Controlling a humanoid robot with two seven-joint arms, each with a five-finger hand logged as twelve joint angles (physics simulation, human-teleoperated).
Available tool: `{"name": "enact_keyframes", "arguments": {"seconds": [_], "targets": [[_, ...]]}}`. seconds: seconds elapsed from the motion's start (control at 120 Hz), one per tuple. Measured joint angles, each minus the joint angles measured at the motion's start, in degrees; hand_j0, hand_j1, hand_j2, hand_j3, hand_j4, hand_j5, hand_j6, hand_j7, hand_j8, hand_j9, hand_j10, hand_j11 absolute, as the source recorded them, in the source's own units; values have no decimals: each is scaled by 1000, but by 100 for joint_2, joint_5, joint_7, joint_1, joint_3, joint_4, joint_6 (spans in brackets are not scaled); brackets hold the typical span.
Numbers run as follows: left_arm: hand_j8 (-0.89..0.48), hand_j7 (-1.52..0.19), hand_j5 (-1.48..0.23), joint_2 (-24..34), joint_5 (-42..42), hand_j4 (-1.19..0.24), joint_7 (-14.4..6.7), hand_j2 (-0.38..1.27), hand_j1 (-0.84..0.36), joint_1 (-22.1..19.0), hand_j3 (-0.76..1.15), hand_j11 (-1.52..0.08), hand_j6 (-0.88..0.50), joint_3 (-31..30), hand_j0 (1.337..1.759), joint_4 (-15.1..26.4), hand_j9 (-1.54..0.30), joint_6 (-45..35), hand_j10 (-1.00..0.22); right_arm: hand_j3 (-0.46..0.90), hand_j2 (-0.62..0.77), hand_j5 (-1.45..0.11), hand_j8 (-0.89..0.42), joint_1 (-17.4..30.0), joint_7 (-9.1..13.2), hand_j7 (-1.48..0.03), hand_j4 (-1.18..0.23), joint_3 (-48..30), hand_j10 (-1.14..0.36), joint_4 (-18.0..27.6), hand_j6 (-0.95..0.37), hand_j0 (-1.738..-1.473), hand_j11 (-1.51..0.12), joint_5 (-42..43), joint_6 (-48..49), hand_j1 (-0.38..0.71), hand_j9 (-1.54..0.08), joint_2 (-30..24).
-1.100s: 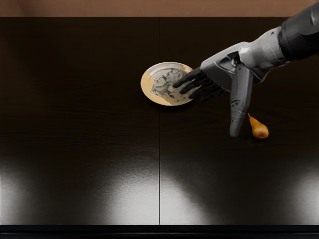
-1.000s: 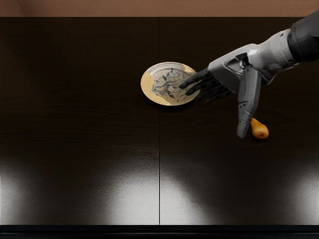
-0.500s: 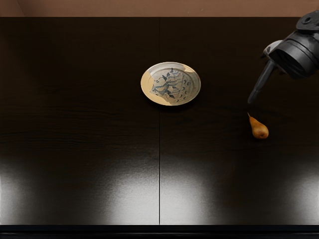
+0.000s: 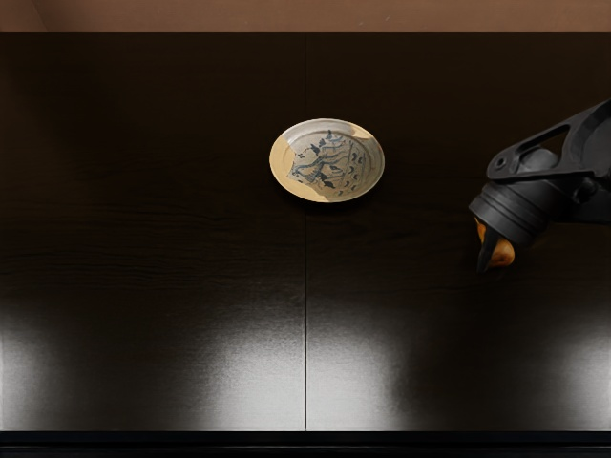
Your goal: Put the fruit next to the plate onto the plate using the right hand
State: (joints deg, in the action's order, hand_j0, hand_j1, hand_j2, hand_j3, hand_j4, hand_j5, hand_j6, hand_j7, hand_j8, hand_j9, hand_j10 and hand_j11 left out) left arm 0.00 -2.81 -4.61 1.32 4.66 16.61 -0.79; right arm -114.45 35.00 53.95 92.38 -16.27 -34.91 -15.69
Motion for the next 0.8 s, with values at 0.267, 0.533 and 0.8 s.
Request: {"name": "enact_keyframes", "arguments": {"seconds": [0.267, 0.533, 0.8], "targets": [[-4, -5, -5, 0, 0, -4, 2, 1, 344, -1, 0, -5, -4, 0, 1658, 0, -5, 0, -4, 0, -4, -32, -25, 748, 0, -32, -25, -163, -25, -679, -25, -1658, -32, 41, -8, -320, -32, 70], [-4, -5, -5, 0, 0, -4, -1, 1, 344, -5, 0, -5, -4, 0, 1658, 0, -5, 0, -4, 0, -11, -73, -56, 1468, 0, -72, -56, -201, -56, -1426, -57, -1658, -72, 213, -9, -282, -73, 70], [-4, -5, -5, 0, 1, -4, -1, 1, 344, -4, 0, -5, -4, 0, 1658, 0, -5, 0, -4, 0, -32, -215, -166, 1784, 0, -215, -166, -367, -166, -1818, -166, -1658, -215, 304, -9, -151, -215, 19]]}}
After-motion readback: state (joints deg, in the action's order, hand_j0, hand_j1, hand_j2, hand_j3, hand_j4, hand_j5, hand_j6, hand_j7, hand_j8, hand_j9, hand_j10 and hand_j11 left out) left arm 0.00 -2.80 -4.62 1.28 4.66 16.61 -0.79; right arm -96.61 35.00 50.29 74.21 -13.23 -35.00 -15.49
